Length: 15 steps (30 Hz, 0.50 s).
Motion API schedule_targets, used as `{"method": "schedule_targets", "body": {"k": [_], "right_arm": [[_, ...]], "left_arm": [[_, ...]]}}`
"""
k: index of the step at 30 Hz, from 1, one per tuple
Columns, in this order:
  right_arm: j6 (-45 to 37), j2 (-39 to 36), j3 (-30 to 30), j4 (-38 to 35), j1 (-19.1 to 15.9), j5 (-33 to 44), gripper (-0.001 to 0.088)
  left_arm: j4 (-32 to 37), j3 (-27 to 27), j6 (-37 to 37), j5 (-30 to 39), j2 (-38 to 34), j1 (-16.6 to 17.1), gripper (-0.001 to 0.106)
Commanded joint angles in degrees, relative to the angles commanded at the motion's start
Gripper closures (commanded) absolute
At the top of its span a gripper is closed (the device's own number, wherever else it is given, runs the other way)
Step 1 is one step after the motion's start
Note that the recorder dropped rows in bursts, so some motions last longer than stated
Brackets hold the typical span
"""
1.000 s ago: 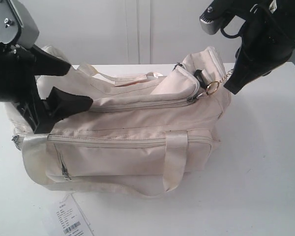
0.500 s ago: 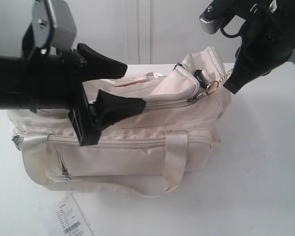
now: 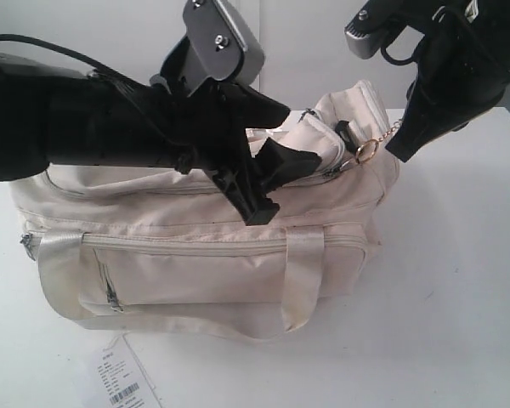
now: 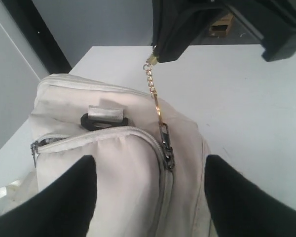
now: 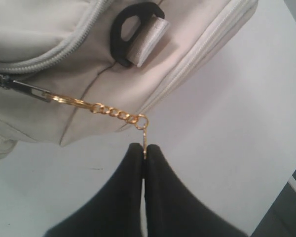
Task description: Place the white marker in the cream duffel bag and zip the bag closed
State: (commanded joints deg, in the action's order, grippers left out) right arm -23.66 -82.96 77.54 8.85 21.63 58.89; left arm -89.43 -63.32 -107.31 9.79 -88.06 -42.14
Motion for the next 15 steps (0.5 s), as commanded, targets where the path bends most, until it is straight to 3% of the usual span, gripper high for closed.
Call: {"method": "schedule_targets", "body": {"k": [3, 6, 8, 11, 15], "right_arm": [[0.0, 0.0, 0.0, -0.1, 0.0, 0.0, 0.0868], [0.0, 0.0, 0.0, -0.1, 0.0, 0.0, 0.0868], [0.0, 0.0, 0.0, -0.1, 0.0, 0.0, 0.0868], [0.0, 0.0, 0.0, -0.2, 0.0, -0.3, 0.0868], [0.0, 0.0, 0.0, -0.3, 0.0, -0.3, 0.0868]], "left_arm": [[0.0, -0.2, 1.1, 2.6, -1.0, 0.0, 0.036], [0.0, -0.3, 1.2, 3.7, -1.0, 0.0, 0.039], [0.6, -0.4, 1.1, 1.9, -1.0, 0.0, 0.042], [1.6, -0.4, 1.1, -3.4, -1.4, 0.0, 0.037], [1.9, -0.5, 1.1, -1.0, -1.8, 0.0, 0.035]]}}
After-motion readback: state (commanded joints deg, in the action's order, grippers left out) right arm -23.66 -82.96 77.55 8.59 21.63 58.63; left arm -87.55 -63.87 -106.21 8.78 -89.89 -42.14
